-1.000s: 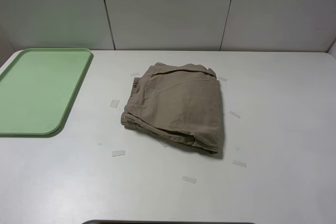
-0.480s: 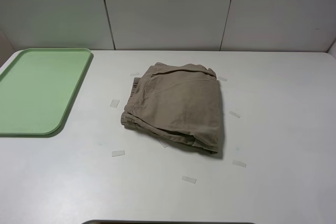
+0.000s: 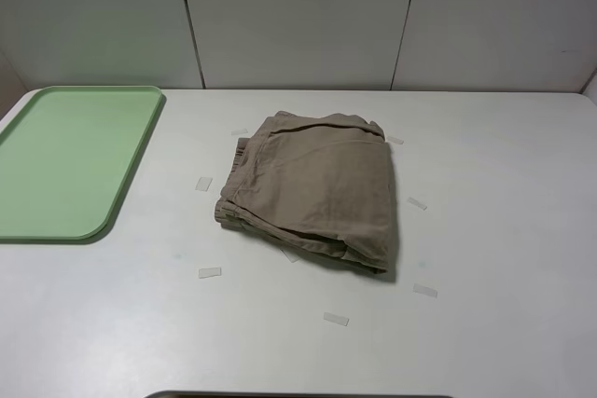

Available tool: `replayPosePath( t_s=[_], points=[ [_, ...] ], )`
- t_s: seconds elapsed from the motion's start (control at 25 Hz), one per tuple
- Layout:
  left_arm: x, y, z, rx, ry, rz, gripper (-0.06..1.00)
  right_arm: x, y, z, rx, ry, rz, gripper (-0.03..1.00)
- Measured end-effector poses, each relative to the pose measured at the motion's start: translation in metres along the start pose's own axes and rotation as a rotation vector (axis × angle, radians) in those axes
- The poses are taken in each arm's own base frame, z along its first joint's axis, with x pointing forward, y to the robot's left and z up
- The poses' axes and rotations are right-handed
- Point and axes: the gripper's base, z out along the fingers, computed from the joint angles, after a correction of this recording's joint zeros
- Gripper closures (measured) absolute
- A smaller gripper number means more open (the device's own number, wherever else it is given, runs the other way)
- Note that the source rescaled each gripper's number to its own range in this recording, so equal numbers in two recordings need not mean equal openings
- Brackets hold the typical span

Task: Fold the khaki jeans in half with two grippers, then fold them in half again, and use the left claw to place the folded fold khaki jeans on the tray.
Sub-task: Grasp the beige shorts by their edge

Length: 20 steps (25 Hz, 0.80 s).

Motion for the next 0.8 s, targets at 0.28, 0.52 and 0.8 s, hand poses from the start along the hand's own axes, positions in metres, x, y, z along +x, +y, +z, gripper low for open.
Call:
replayPosePath(
  t_s=[0.28, 0.52, 0.8],
  points=[
    [-0.002, 0.0, 0.0, 0.016, -0.021, 0.008, -0.05, 0.0, 0.0, 0.0, 0.0, 0.0, 0.0, -0.03],
    [-0.001, -0.006, 0.0, 0.088, -0.009, -0.016, -0.05, 0.0, 0.0, 0.0, 0.0, 0.0, 0.0, -0.03],
    [-0.012, -0.025, 0.013, 0.248, 0.153, -0.072, -0.05, 0.0, 0.0, 0.0, 0.0, -0.001, 0.0, -0.03]
  ],
)
